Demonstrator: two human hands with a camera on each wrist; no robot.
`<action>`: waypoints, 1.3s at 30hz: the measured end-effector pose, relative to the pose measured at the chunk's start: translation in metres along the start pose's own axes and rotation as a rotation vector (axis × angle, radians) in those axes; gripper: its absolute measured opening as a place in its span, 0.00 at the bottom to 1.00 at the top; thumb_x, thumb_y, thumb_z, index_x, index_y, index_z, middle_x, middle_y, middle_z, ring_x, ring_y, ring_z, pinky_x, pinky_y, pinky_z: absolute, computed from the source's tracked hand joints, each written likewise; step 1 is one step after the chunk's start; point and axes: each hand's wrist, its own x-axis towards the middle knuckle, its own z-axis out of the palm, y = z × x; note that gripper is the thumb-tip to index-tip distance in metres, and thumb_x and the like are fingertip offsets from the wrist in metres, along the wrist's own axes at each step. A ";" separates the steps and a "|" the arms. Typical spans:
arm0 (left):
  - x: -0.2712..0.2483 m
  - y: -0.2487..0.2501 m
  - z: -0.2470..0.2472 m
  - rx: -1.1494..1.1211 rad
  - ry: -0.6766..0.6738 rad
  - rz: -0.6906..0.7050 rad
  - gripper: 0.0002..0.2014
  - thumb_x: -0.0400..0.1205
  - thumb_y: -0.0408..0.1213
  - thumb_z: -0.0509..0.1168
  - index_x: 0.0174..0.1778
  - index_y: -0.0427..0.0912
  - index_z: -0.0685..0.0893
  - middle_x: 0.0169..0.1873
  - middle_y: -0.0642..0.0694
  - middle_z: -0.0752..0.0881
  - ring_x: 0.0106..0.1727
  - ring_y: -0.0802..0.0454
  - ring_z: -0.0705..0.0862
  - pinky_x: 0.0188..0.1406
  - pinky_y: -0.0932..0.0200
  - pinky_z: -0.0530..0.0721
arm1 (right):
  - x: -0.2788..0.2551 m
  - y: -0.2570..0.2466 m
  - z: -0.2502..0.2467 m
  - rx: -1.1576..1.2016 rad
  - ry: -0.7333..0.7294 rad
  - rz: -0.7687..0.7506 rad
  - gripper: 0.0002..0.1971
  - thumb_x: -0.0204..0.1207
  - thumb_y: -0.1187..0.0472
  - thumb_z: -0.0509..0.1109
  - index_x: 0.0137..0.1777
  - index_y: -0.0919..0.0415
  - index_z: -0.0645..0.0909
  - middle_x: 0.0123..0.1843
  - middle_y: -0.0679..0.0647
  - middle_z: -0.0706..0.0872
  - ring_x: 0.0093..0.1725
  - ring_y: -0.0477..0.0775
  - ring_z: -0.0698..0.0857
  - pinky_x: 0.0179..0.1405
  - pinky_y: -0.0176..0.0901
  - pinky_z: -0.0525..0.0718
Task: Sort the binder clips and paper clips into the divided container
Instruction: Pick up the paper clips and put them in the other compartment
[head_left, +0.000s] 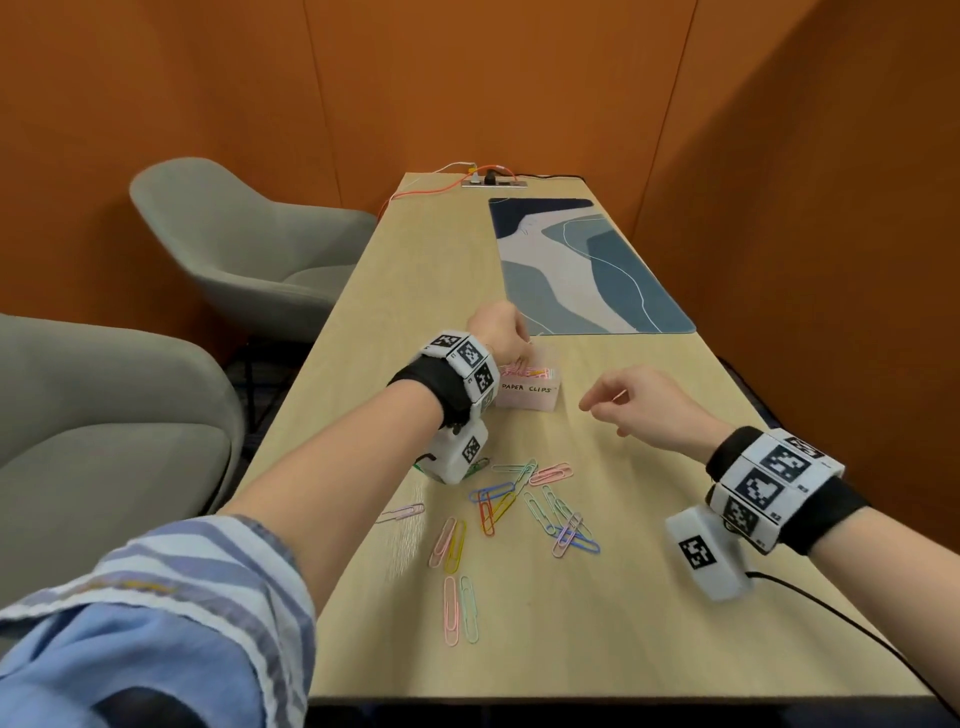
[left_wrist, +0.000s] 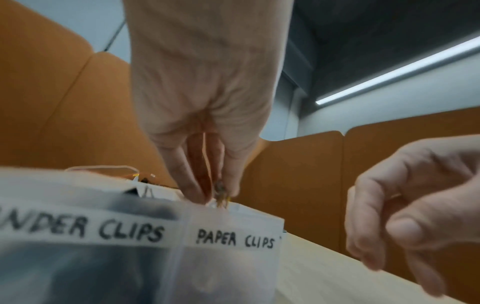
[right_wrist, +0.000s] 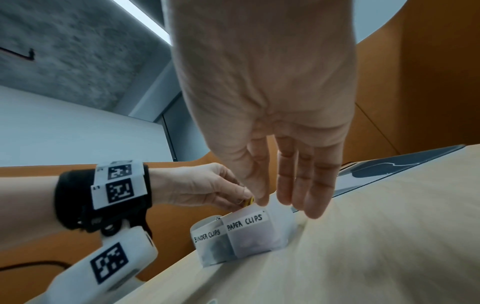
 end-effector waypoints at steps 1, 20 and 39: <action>-0.003 0.001 -0.003 0.026 -0.031 0.026 0.10 0.73 0.37 0.74 0.46 0.35 0.91 0.39 0.45 0.87 0.42 0.50 0.82 0.40 0.59 0.77 | -0.001 0.000 0.002 -0.015 -0.008 -0.011 0.08 0.76 0.65 0.67 0.47 0.56 0.87 0.47 0.50 0.87 0.46 0.50 0.82 0.39 0.35 0.78; -0.159 -0.068 -0.007 0.352 -0.497 0.076 0.39 0.77 0.67 0.58 0.82 0.52 0.60 0.80 0.43 0.63 0.80 0.42 0.62 0.82 0.48 0.60 | -0.057 -0.040 0.043 -0.443 -0.550 -0.289 0.37 0.72 0.45 0.72 0.79 0.52 0.64 0.77 0.53 0.69 0.75 0.53 0.70 0.77 0.44 0.66; -0.152 -0.060 0.001 0.367 -0.372 0.102 0.37 0.71 0.50 0.76 0.74 0.44 0.72 0.62 0.41 0.76 0.64 0.42 0.79 0.65 0.50 0.78 | -0.047 -0.045 0.058 -0.421 -0.231 -0.193 0.20 0.72 0.57 0.72 0.64 0.57 0.81 0.55 0.57 0.81 0.59 0.58 0.80 0.52 0.40 0.72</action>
